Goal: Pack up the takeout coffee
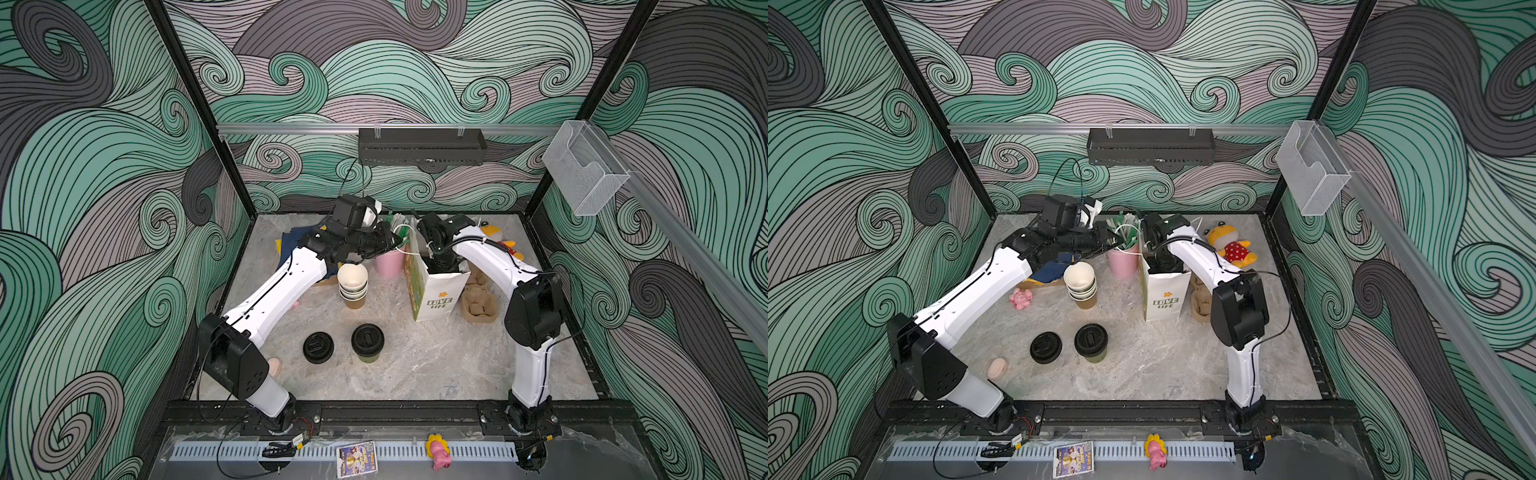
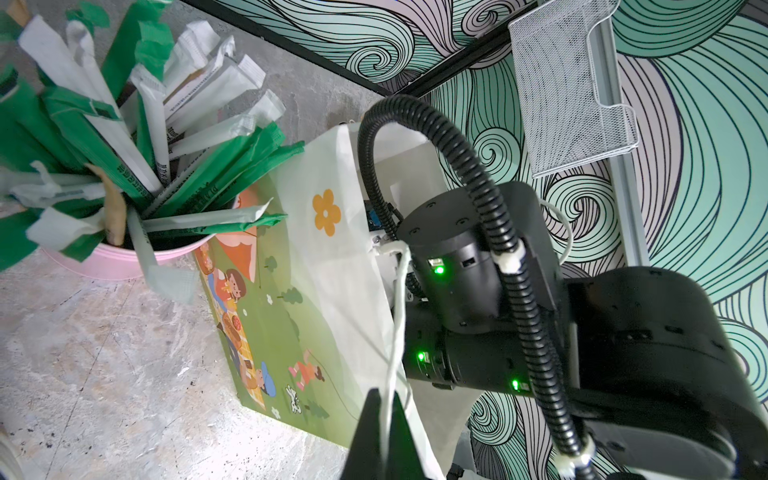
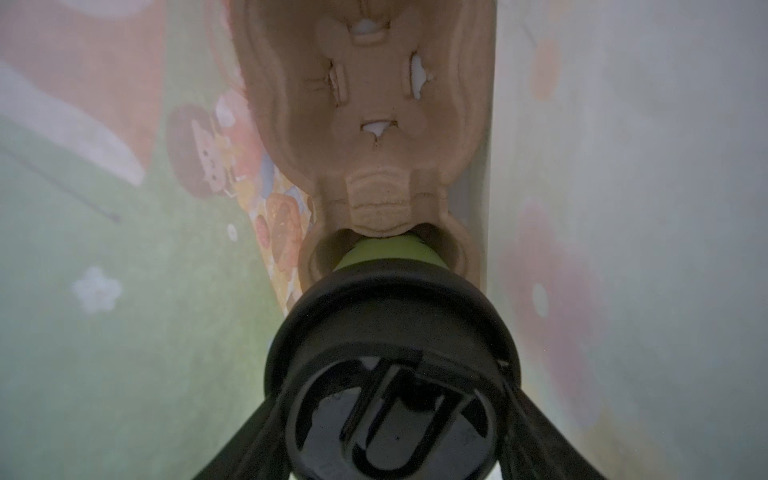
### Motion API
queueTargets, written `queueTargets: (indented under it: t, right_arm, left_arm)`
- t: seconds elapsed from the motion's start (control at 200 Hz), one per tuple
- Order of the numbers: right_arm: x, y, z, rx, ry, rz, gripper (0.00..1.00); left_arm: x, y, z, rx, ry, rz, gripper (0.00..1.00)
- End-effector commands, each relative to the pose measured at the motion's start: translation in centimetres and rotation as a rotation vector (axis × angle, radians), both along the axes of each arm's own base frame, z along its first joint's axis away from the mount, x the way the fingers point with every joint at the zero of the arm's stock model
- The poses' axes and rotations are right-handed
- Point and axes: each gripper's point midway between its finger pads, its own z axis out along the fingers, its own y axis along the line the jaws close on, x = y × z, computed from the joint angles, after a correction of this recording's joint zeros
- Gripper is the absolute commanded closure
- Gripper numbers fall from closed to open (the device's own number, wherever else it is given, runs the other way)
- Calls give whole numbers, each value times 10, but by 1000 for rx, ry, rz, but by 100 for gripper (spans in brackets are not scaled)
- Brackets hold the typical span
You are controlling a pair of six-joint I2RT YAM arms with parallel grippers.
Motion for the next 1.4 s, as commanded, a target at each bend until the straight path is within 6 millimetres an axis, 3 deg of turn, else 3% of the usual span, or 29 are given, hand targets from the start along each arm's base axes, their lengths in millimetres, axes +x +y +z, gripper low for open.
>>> queueTargets:
  t: [0.0,0.21,0.41,0.435,0.52,0.75,1.01,1.241,1.356,1.396]
  right_arm:
    - [-9,-6,5,-29,24,-4,27]
    - [-14,-8,39,2,-30,-7,21]
    - [-16,-9,46,12,-45,-19,16]
    - [-16,-9,46,13,-47,-19,8]
    - [-15,-9,53,18,-68,-25,6]
    - [-6,-12,81,33,-166,-50,6]
    - [1,-17,81,11,-217,-98,17]
    - [10,-16,140,79,-405,-100,18]
    - [6,-5,180,178,-519,-51,18]
    - [0,3,193,224,-553,-14,18]
  left_arm:
    - [5,0,8,8,-28,-3,100]
    - [4,-1,6,10,-18,-8,100]
    - [5,-2,7,7,-19,-11,100]
    - [5,-2,7,7,-17,-12,100]
    - [4,-2,6,10,-15,-13,100]
    - [4,-2,5,10,-12,-17,100]
    - [3,-3,8,2,-19,-25,100]
    - [2,-3,6,5,-11,-28,100]
    - [2,-4,8,-1,-15,-31,100]
    - [2,-4,8,-2,-19,-33,95]
